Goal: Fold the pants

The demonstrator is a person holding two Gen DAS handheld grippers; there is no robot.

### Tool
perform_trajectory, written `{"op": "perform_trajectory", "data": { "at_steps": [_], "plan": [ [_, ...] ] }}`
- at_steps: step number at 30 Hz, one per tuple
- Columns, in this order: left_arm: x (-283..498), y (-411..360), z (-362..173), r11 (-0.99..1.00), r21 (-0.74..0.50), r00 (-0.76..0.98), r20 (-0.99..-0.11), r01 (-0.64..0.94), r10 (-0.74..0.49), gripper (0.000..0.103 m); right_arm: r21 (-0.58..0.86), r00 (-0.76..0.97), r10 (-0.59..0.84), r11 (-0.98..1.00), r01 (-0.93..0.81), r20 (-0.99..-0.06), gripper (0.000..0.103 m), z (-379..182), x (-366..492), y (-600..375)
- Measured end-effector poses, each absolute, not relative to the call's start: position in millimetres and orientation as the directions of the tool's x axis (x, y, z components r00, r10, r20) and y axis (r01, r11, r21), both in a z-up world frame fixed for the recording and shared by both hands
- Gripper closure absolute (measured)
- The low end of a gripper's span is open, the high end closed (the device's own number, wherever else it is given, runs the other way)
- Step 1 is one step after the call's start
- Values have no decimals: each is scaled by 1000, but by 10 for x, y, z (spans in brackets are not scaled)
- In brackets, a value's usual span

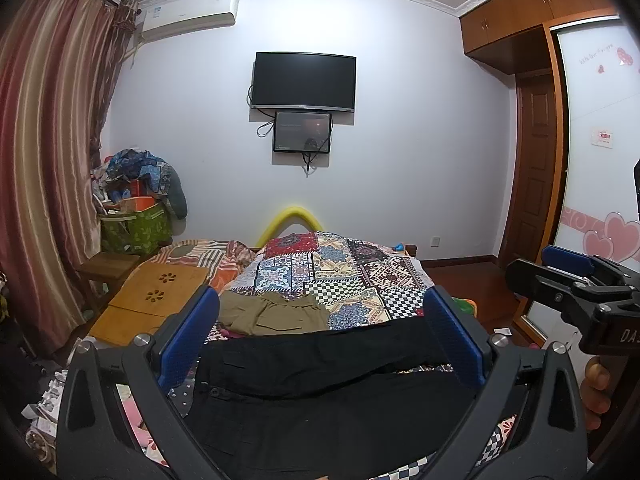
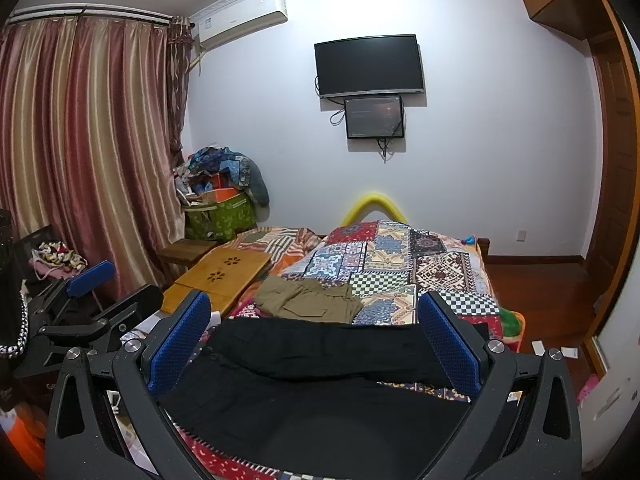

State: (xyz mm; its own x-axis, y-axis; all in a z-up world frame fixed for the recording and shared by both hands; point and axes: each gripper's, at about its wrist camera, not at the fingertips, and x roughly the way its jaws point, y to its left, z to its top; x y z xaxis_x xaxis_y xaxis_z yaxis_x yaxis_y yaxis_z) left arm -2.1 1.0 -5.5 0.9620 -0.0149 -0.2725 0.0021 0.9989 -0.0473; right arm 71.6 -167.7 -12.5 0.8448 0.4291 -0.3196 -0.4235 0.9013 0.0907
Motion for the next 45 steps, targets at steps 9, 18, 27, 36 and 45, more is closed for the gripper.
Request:
{"op": "perform_trajectory", "data": {
  "at_steps": [9, 18, 27, 36, 45],
  "plan": [
    [-15, 18, -56, 998, -57, 960, -279, -2, -14, 0, 92, 840, 437, 897, -432, -323, 0, -147, 731, -1666],
    [-21, 26, -50, 998, -58, 960, -279, -7, -9, 0, 95, 835, 442, 895, -436, -327, 0, -155, 767, -1671],
    [-24, 42, -57, 998, -60, 959, -285, -11, -7, 0, 91, 830, 447, 892, -443, -333, 0, -174, 795, -1648],
    [1, 63, -83, 998, -63, 955, -296, -12, -7, 0, 102, 824, 447, 892, -441, -349, 0, -244, 828, -1651],
    [259, 199, -240, 998, -60, 940, -342, -33, 10, 0, 53, 836, 368, 923, -381, -408, 0, -469, 1069, -1793]
  ]
}}
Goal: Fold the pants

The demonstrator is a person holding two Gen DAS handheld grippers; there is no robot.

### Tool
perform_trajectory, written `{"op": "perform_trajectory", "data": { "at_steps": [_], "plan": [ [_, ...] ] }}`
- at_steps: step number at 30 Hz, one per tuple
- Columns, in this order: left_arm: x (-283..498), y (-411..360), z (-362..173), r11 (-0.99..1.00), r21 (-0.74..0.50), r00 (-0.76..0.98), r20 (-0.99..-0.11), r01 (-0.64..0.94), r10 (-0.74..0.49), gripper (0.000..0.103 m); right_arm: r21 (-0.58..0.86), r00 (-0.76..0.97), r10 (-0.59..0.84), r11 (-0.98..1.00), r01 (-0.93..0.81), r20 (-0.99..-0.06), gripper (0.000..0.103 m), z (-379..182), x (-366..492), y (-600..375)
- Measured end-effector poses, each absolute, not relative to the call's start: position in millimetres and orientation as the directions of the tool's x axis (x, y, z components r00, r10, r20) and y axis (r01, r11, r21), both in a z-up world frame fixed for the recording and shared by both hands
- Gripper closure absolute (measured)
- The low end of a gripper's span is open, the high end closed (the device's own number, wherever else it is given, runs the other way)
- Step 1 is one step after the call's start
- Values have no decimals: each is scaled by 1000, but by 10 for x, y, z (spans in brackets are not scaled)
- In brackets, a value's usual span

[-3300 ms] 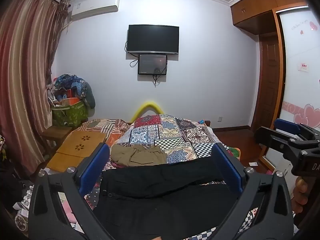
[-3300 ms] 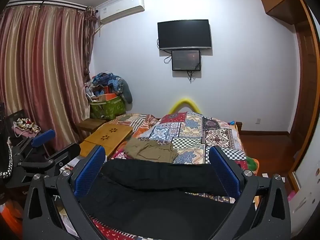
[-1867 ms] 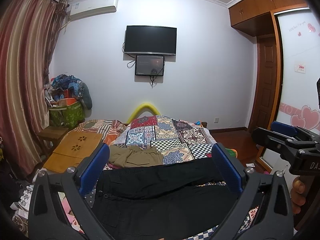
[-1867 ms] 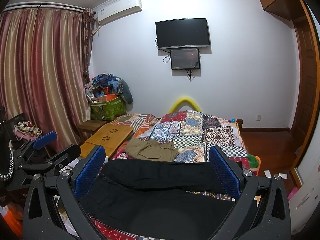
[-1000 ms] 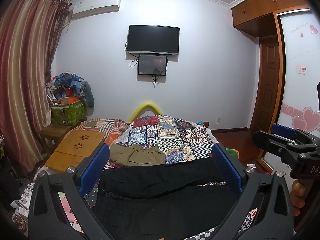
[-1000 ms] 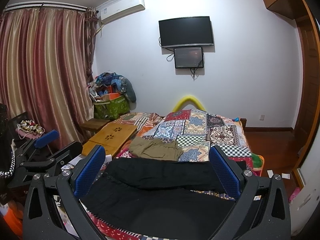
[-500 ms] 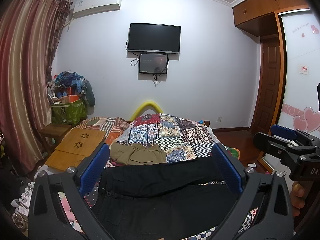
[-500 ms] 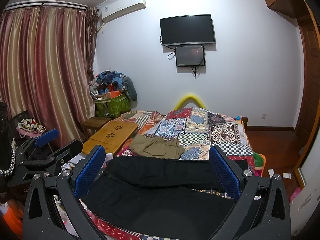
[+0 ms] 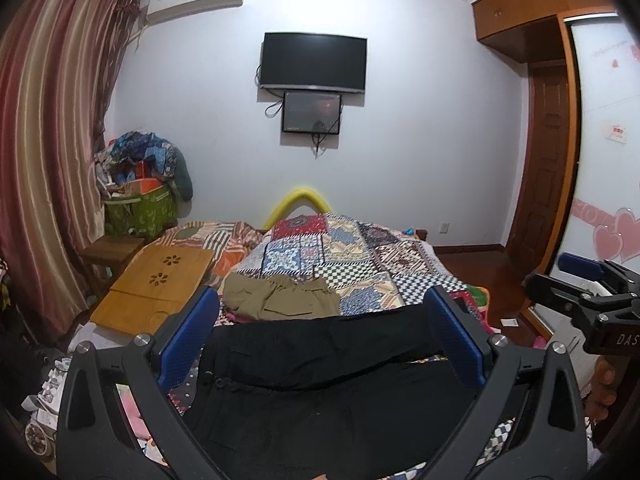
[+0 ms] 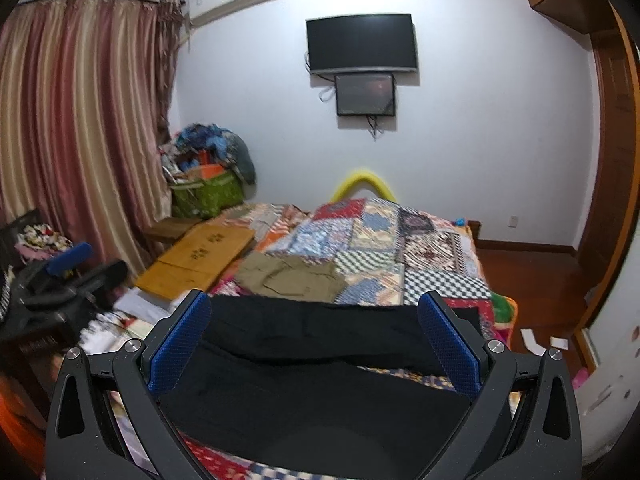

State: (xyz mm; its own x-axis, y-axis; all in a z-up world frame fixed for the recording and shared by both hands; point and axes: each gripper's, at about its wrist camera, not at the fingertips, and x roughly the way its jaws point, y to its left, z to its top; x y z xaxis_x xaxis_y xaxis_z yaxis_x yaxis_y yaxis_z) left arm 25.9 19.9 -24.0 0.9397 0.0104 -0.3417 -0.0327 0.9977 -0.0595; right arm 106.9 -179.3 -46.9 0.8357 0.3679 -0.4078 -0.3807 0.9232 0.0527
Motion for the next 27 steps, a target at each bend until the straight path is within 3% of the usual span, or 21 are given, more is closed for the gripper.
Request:
{"op": "perform_trajectory", "data": {
  "at_steps": [10, 17, 22, 27],
  "plan": [
    [903, 464, -620, 994, -39, 879, -471, -103, 73, 0, -8, 827, 209, 968, -250, -521, 0, -849, 1575, -2206],
    [1484, 792, -977, 987, -44, 819, -564, -155, 103, 0, -134, 818, 63, 977, -168, -571, 0, -1074, 1910, -2435],
    [2001, 1183, -1353, 969, -90, 748, -653, -231, 118, 0, -130, 787, 36, 981, -147, -616, 0, -1239, 2196, -2682],
    [2453, 1501, -1761, 953, -60, 666, -728, -297, 162, 0, -146, 757, -20, 984, -100, -653, 0, -1416, 2530, -2897]
  ]
}}
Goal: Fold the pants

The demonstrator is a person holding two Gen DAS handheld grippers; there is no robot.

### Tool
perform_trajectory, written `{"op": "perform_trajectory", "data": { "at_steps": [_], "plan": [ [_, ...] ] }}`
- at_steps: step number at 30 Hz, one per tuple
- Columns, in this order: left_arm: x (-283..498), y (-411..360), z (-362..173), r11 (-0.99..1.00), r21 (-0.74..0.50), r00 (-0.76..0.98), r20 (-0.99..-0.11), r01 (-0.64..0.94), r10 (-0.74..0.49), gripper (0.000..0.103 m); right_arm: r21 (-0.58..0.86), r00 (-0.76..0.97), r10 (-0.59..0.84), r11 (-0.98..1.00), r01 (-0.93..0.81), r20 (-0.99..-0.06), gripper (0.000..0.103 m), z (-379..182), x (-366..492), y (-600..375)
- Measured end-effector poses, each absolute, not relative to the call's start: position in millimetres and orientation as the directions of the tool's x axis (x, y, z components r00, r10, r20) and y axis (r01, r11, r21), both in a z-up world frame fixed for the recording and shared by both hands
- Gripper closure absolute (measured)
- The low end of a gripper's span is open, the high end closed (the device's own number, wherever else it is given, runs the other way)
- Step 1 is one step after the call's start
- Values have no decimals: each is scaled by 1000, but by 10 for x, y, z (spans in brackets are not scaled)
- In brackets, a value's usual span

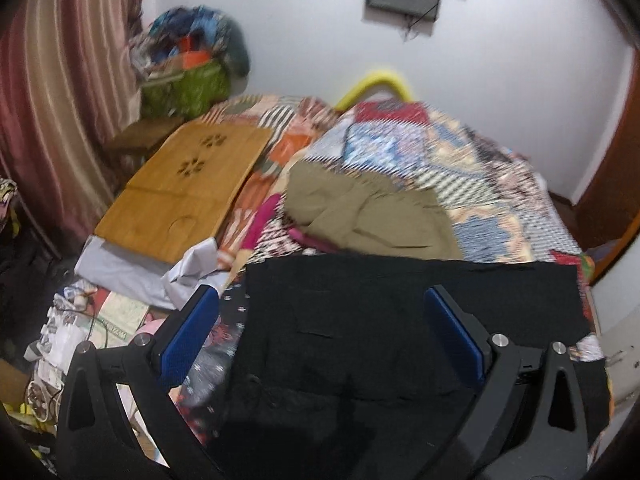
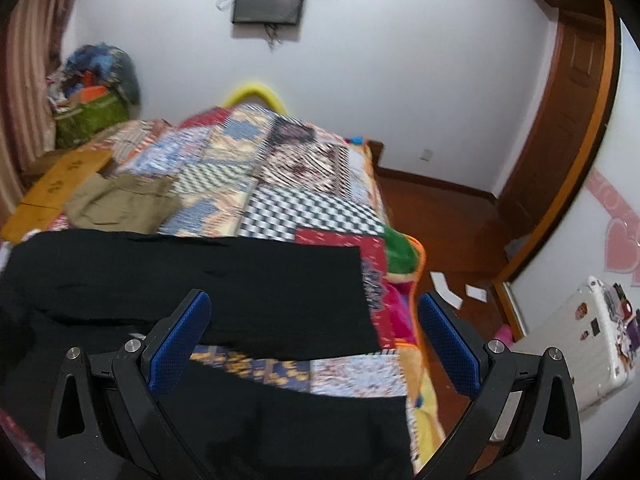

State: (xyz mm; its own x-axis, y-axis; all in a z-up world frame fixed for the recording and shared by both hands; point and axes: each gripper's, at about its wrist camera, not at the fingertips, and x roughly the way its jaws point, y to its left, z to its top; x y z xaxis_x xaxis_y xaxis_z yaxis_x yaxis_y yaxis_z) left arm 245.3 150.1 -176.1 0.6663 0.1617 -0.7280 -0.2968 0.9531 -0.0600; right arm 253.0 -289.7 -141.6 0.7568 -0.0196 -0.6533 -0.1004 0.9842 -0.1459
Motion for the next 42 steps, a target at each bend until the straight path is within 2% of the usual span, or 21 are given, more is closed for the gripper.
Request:
{"op": "perform_trajectory", "data": {
  "at_steps": [5, 9, 16, 17, 20, 27, 32, 42],
  "plan": [
    [2838, 1735, -2176, 949, -62, 598, -789, -309, 142, 0, -144, 715, -49, 987, -72, -697, 0, -1652, 2879, -3114],
    [2973, 1810, -2348, 955, -29, 595, -787, -296, 160, 0, -155, 682, -81, 987, -48, -726, 0, -1853, 3108, -3222],
    [3225, 1915, -2594, 975, 7, 532, -837, -220, 126, 0, -114, 633, -82, 993, -9, -770, 0, -2122, 3489, -3470],
    [3255, 1922, -2616, 977, 16, 525, -842, -215, 129, 2, -105, 627, -74, 994, -13, -776, 0, -2154, 3543, -3497],
    [3387, 1999, -2741, 978, 16, 482, -868, -208, 117, 17, -87, 613, -53, 996, -26, -788, 0, -2216, 3657, -3527],
    [3510, 2233, -2958, 963, 7, 416, -901, -270, 123, 34, -111, 597, -50, 992, -66, -801, 2, -2323, 3875, -3570],
    [3594, 2262, -3095, 961, -40, 376, -924, -273, 68, 35, -101, 591, -28, 991, -92, -806, 2, -2383, 4001, -3594],
    [3697, 2316, -3162, 949, -31, 322, -944, -313, 75, 34, -51, 576, 27, 991, -120, -817, 7, -2433, 4089, -3732]
  ]
}}
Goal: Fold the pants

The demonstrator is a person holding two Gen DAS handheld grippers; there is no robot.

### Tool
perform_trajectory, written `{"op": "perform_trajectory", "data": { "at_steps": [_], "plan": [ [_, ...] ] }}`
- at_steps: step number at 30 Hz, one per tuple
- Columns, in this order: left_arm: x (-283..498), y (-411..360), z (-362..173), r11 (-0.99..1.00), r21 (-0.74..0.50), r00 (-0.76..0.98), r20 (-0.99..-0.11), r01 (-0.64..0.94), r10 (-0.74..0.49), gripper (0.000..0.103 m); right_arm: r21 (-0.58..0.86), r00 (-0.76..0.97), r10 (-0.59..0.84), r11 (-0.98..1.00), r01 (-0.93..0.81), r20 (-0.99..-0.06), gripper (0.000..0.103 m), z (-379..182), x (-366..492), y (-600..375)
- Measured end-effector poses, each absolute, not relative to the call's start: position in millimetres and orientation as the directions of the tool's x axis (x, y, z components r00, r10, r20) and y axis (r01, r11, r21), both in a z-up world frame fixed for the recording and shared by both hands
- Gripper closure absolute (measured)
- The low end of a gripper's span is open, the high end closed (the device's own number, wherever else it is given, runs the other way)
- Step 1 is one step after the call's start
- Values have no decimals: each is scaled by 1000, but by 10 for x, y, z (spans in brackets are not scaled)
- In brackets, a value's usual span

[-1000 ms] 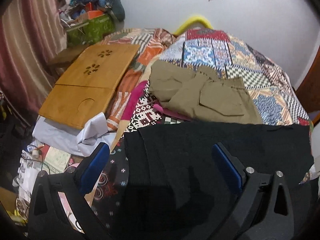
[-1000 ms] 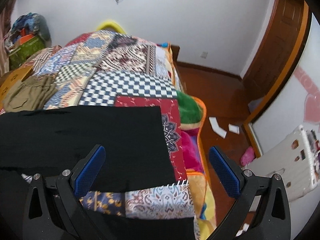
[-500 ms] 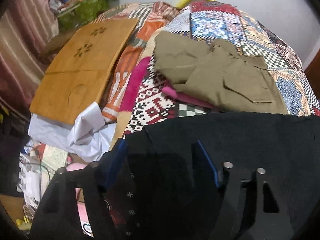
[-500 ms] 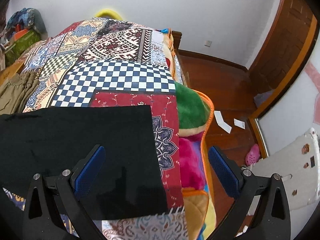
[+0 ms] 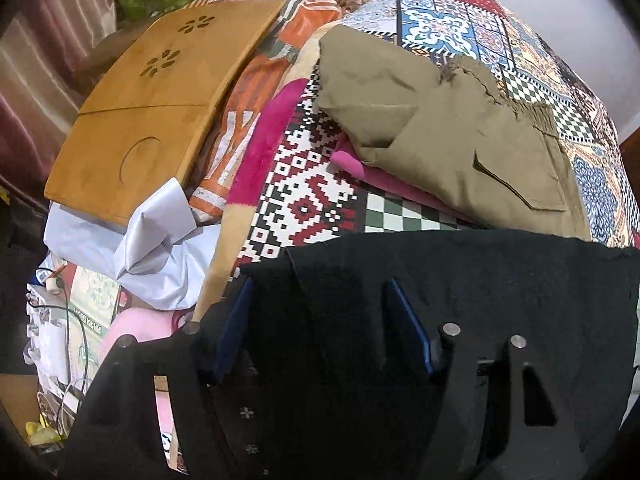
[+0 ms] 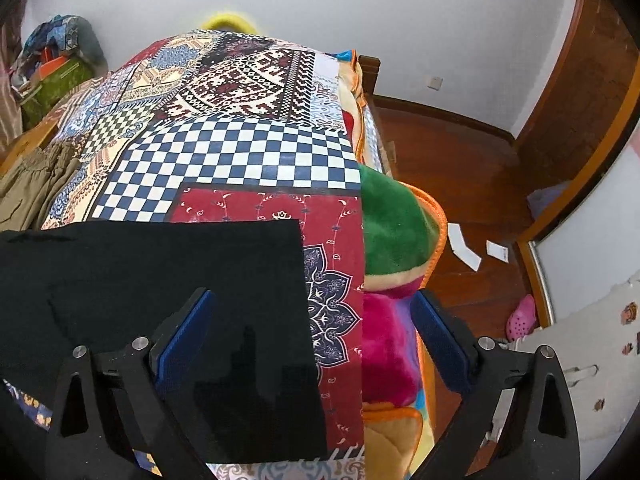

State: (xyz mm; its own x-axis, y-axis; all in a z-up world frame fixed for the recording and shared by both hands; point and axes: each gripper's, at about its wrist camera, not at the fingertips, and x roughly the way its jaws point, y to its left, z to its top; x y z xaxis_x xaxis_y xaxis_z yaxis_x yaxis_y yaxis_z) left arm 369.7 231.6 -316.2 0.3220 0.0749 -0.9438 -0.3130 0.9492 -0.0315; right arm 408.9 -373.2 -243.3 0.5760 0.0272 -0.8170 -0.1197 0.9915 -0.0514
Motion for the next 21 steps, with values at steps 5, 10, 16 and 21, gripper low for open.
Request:
{"op": "perform_trajectory", "data": {
  "at_steps": [5, 10, 16, 21],
  "plan": [
    [3674, 2473, -3181, 929, -50, 313, -947, -366, 72, 27, -8, 546, 64, 992, -130, -835, 14, -2487, 4194, -3773],
    [3671, 2528, -3254, 921, -102, 302, -953, -376, 17, 20, 45, 529, 114, 989, -141, -841, 18, -2581, 4362, -3740],
    [3728, 2515, -3344, 929, -107, 288, -958, -354, 0, 17, 78, 489, 148, 984, -160, -860, 29, -2726, 4582, -3590],
    [3705, 2502, -3308, 945, -97, 313, -950, -314, 6, 25, 75, 469, 156, 979, -187, -870, 40, -2810, 4644, -3473]
  ]
}}
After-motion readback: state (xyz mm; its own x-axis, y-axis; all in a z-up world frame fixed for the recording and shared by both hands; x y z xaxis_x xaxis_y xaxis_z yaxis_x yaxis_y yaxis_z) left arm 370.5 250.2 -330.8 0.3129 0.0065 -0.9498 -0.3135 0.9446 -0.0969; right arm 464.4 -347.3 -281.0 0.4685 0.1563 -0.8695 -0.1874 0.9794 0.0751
